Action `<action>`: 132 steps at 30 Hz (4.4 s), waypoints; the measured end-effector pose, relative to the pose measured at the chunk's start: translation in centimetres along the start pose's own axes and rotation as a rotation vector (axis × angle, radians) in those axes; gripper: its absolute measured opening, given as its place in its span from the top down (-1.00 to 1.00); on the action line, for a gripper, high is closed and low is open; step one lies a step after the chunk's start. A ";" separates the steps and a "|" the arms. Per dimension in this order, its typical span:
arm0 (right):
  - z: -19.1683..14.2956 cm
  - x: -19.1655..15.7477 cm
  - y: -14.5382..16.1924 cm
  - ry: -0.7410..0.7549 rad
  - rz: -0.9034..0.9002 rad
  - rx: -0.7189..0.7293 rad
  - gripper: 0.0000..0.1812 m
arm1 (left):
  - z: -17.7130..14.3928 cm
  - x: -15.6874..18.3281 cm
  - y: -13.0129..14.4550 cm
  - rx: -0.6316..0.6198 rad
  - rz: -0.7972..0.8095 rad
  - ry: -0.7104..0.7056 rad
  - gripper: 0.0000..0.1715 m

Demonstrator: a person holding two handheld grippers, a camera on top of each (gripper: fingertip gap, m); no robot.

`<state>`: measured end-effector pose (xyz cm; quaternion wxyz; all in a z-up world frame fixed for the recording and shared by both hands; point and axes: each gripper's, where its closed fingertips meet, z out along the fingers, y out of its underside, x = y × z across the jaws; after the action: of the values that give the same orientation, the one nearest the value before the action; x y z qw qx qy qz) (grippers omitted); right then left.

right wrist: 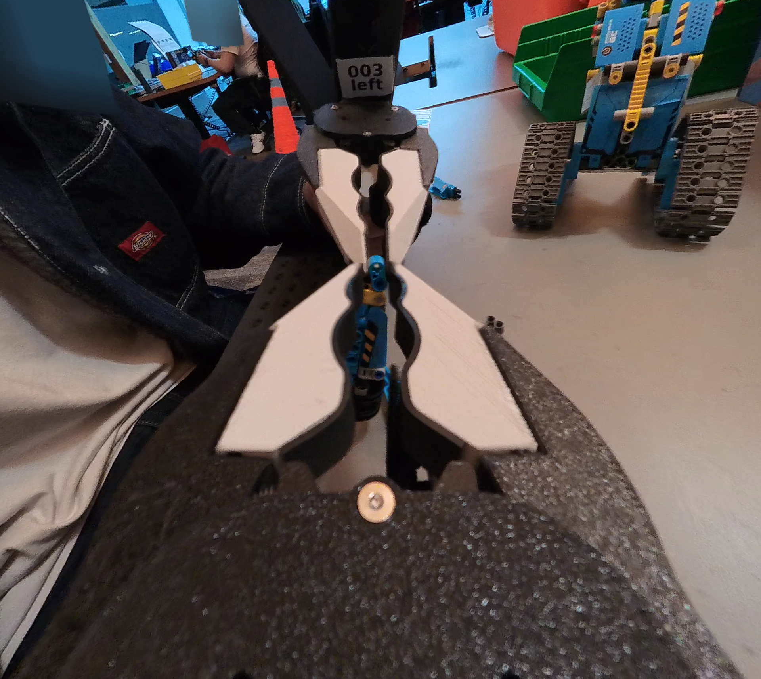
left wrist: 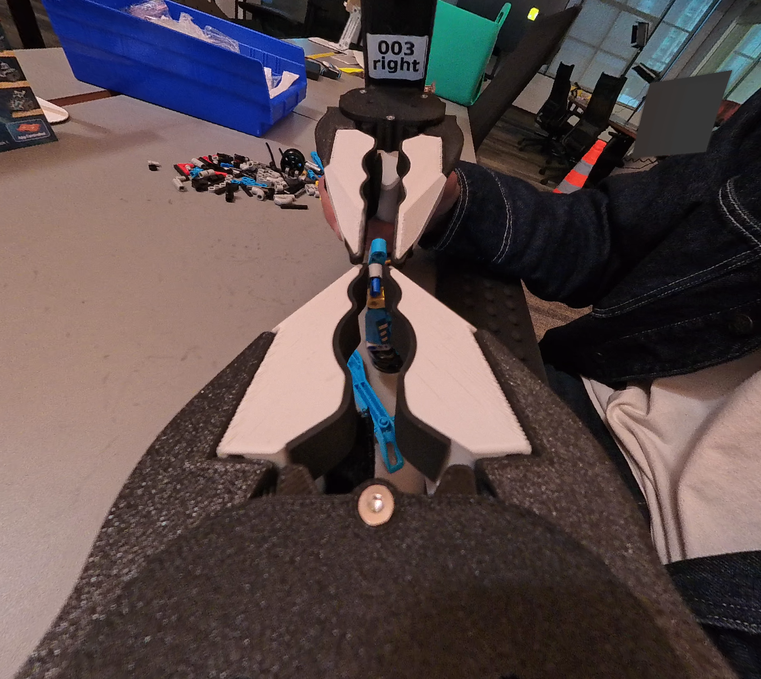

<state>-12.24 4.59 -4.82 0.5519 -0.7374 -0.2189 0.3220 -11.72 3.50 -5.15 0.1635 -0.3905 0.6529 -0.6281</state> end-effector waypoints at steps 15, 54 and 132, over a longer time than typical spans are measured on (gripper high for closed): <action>0.2 -0.7 2.2 -0.055 0.021 -0.080 0.94 | -0.3 0.5 1.9 -0.058 0.052 -0.037 0.95; 3.0 0.0 0.5 -0.090 0.263 0.032 0.94 | -3.1 -0.2 1.4 -0.015 -0.067 0.024 0.76; 2.5 -1.3 0.7 -0.158 0.613 0.147 0.90 | -1.6 0.5 1.2 -0.036 0.678 -0.393 0.95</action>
<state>-14.95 5.13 -5.63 0.4623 -0.6999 -0.0052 0.5444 -13.53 4.18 -5.86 0.4768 -0.2685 0.7121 -0.4399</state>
